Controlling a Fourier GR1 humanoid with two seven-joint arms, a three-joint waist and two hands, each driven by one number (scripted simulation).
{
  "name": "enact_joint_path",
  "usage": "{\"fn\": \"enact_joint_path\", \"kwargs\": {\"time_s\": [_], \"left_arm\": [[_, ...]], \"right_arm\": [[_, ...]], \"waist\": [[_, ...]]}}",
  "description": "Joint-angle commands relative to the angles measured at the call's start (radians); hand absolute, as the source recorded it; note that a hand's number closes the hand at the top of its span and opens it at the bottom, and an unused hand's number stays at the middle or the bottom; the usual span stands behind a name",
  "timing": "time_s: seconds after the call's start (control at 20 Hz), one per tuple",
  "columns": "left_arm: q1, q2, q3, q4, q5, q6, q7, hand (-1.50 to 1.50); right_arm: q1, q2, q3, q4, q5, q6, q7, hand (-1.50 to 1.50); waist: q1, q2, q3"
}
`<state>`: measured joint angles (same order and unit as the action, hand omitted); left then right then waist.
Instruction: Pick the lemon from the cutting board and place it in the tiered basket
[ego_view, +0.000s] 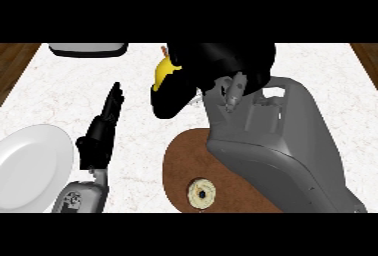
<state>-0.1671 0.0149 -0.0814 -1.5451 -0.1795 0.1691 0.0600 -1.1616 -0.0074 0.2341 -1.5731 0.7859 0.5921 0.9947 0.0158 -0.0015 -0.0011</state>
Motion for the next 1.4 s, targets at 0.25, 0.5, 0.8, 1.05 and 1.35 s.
{"fn": "enact_joint_path", "kwargs": {"time_s": [0.25,0.5,0.8,1.05,1.35], "left_arm": [[0.026,0.024,0.018,-0.038,0.029,-0.032,0.001,0.0],[0.002,0.0,-0.007,-0.047,-0.005,0.006,0.031,0.0],[0.046,0.016,0.008,-0.037,0.007,-0.01,-0.022,0.0],[0.006,0.031,0.022,-0.039,0.014,-0.024,0.008,0.0],[0.034,-0.005,0.006,-0.01,0.01,-0.007,-0.026,0.0]], "right_arm": [[-0.12,-0.067,-0.092,0.324,0.109,-0.128,-0.124,1.5],[-0.144,-0.058,-0.077,0.471,0.18,-0.225,-0.212,1.5],[-0.115,-0.095,-0.082,0.631,0.24,-0.358,-0.34,1.5],[-0.109,-0.074,-0.27,0.68,0.117,-0.416,-0.283,-1.5],[-0.09,-0.044,-0.348,0.708,0.043,-0.529,-0.372,-1.5]], "waist": [[0.003,0.004,0.0],[-0.001,0.003,0.001],[0.002,0.006,0.0],[0.003,0.007,0.001],[-0.003,0.004,0.001]]}}
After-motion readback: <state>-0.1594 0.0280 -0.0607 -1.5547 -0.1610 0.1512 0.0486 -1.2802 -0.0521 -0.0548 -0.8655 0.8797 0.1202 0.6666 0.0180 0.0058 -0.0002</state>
